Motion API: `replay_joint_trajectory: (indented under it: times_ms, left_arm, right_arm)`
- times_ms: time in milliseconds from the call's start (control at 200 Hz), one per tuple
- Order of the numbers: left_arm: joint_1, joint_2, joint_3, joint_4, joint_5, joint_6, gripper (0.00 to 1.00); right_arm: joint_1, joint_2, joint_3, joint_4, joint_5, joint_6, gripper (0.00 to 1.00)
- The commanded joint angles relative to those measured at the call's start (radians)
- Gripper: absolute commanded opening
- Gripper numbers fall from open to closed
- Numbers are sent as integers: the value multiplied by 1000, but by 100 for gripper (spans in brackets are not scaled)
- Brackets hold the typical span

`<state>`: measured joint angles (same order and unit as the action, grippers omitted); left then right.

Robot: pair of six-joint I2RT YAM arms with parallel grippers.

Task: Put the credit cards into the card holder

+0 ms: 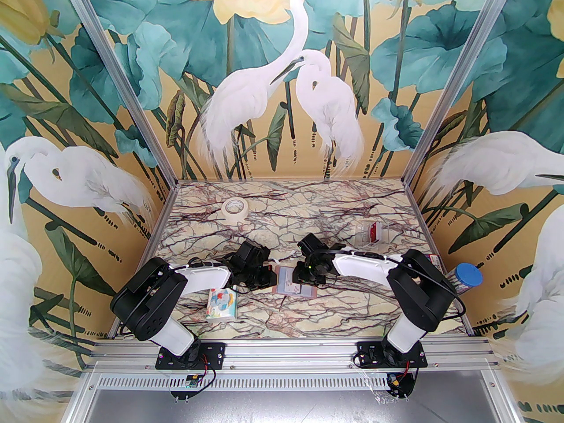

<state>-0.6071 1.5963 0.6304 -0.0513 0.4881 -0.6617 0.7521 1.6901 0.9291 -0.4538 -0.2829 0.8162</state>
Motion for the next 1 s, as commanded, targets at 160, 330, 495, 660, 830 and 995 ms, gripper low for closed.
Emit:
replay_joint_trajectory:
  times_ms: [160,330,495,660,830,995]
  left_arm:
    - [-10,26,-10,-18,-13,9,0]
    - [-10,27,-11,-22,-11,13,0]
    - [-9,26,-9,-24,-10,14,0]
    - [-9,25,-7,-25,-9,15,0]
    - [-10,26,-9,-24,-7,16,0]
    - [-10,25,-9,-23,-5,16,0]
  right_arm:
    - [24,29,43,-19,8,6,28]
    - [30,39,54,-22,8,4,28]
    - [35,47,70,-25,7,3,28]
    - [41,61,85,-26,4,1,27]
    - [51,71,96,-26,1,1,27]
    - [55,76,102,-22,-1,3,27]
